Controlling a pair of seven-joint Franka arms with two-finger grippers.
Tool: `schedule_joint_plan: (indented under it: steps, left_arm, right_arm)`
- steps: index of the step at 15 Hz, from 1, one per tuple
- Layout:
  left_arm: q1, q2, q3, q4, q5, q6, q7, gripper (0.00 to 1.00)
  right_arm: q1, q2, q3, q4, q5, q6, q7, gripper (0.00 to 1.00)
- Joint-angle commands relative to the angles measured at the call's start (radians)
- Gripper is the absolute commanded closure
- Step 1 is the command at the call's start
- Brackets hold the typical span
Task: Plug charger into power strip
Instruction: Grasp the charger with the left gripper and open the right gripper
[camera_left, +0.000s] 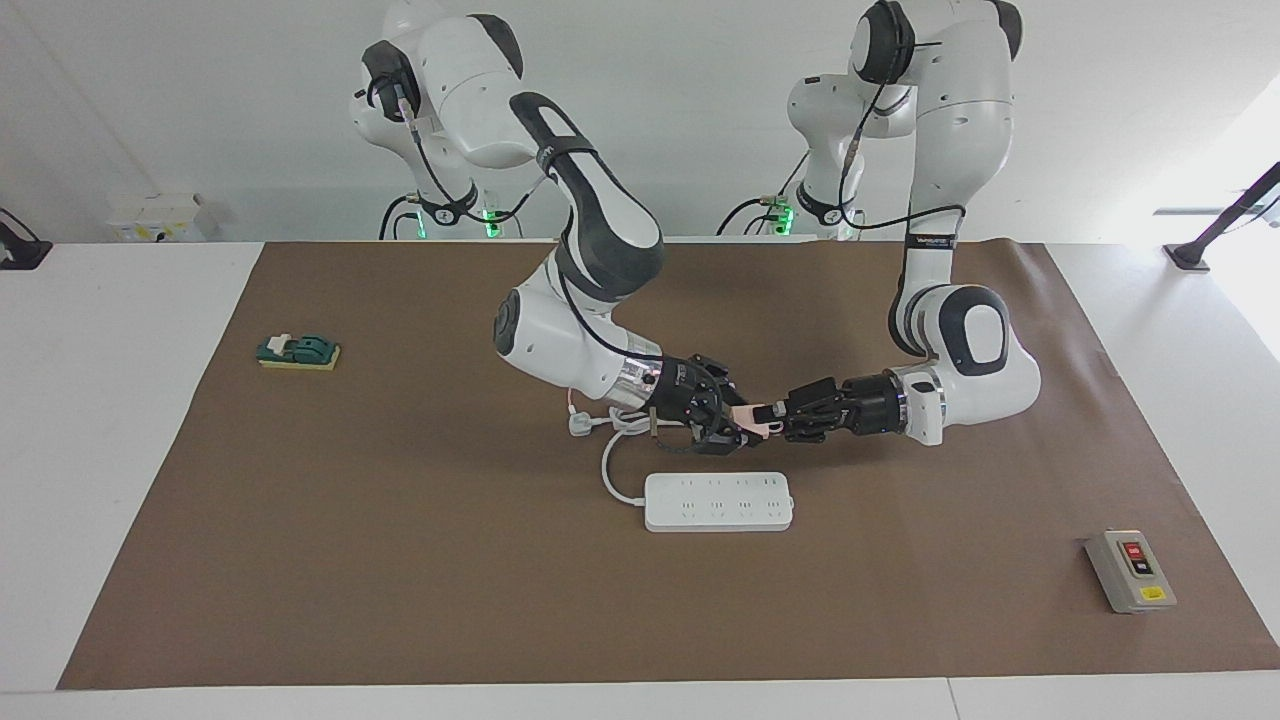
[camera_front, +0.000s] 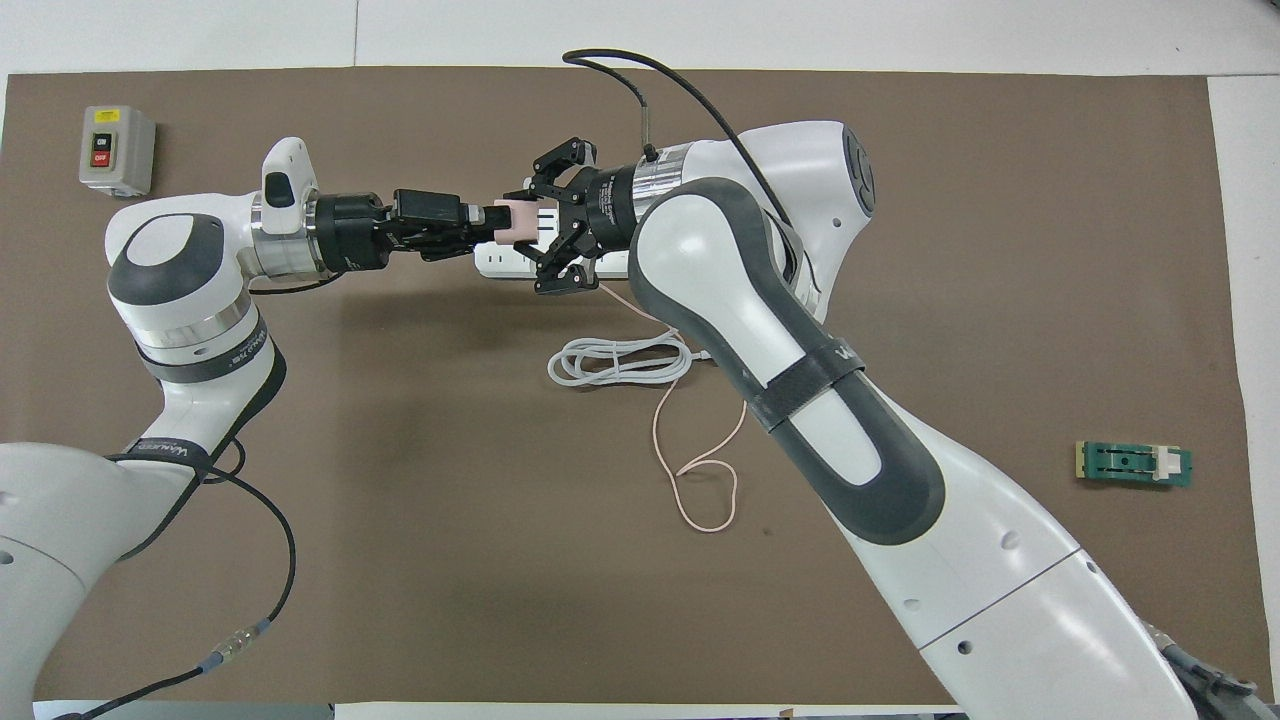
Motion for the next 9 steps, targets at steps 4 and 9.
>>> schedule_joint_plan:
  steps: [4,9]
  left_arm:
    - [0.011,-0.026,0.014,0.117,0.211,0.009,-0.163,1.0]
    - [0.12,-0.076,0.015,0.161,0.528,-0.091,-0.327,1.0]
  right_arm:
    - [0.001,0.014,-0.001,0.026,0.023,-0.004,0.025,1.0]
    - [-0.01,0.004,-0.005,0.025,0.017,-0.022,0.027,0.0]
